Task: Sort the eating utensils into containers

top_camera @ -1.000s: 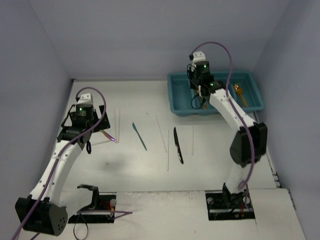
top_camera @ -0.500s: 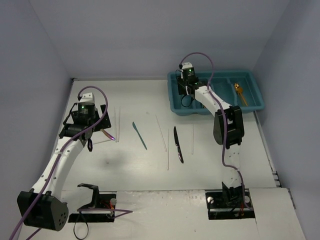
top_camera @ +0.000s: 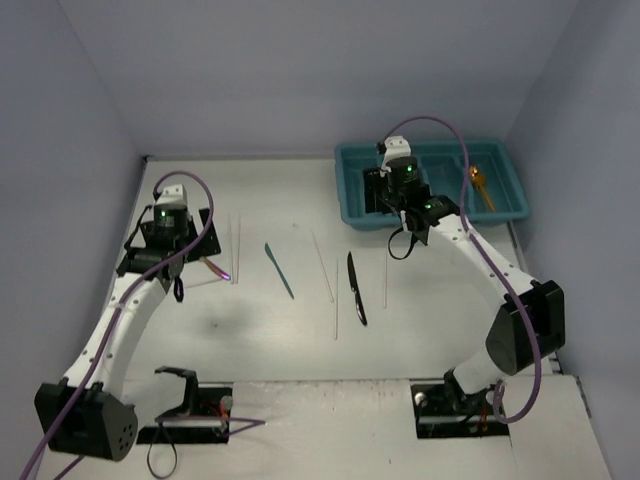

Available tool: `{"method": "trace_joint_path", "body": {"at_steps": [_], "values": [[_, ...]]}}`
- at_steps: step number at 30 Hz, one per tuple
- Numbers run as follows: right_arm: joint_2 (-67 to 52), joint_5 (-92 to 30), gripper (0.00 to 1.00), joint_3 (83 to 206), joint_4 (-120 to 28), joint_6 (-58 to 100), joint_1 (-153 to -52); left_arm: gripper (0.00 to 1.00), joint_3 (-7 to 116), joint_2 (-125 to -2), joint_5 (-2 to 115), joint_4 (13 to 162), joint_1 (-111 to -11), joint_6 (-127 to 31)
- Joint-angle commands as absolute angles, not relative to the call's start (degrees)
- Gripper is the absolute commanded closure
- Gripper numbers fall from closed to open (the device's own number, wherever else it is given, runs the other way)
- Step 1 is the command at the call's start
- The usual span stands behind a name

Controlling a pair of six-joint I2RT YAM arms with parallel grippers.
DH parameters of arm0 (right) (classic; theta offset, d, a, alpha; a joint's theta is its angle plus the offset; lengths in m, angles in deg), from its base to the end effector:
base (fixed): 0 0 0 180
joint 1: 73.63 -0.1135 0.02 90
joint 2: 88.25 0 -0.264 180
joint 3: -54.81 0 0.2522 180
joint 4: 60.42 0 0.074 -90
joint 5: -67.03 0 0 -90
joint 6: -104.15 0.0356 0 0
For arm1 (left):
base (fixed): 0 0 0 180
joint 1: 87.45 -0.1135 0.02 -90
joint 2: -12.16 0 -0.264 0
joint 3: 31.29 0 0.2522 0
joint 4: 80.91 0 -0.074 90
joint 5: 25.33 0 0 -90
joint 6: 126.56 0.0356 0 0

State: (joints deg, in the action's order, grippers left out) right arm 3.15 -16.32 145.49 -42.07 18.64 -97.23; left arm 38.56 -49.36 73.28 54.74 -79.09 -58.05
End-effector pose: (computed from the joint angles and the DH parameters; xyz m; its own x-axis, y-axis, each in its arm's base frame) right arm 0.3517 0.1492 0.3385 -0.3218 -0.0557 -0.9452 -0.2730 0.9613 0.0363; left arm 0.2303 -0.0285 0.3179 -0.5501 -0.2853 -0.7848 -0.1909 0.9579 -0.2144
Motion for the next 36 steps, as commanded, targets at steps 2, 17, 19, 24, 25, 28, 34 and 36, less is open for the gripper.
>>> {"method": "trace_joint_path", "body": {"at_steps": [2,17,19,24,25,28,34,36], "values": [[-8.6,-16.6,0.37,131.3,-41.1,24.2,-101.4,0.06,40.8,-48.7,72.2,57.0,-80.1,-58.2],[-8.8,-12.3,0.33,112.7,-39.3,43.2,-119.0,0.06,40.7,-48.5,72.7,56.9,-80.4,-58.0],[-7.2,-11.7,0.34,112.9,-39.6,44.3,-119.9,0.06,40.7,-48.5,72.6,56.9,-80.4,-58.0],[-2.8,-9.5,0.36,113.6,-39.6,46.5,-120.2,0.06,40.6,-48.3,72.6,56.9,-80.4,-58.0],[-2.1,-9.3,0.37,113.7,-39.6,46.8,-120.2,0.06,40.6,-48.2,72.7,56.9,-80.4,-58.0],[-0.6,-8.3,0.39,113.7,-39.7,47.4,-120.2,0.06,40.5,-48.1,72.7,56.9,-80.4,-58.0],[1.3,-8.0,0.46,113.8,-40.0,47.6,-120.3,0.06,40.5,-48.1,72.5,56.9,-80.4,-58.0],[2.2,-8.0,0.51,113.6,-40.1,47.9,-120.2,0.06,40.5,-48.0,72.5,56.9,-80.4,-58.0]]}}
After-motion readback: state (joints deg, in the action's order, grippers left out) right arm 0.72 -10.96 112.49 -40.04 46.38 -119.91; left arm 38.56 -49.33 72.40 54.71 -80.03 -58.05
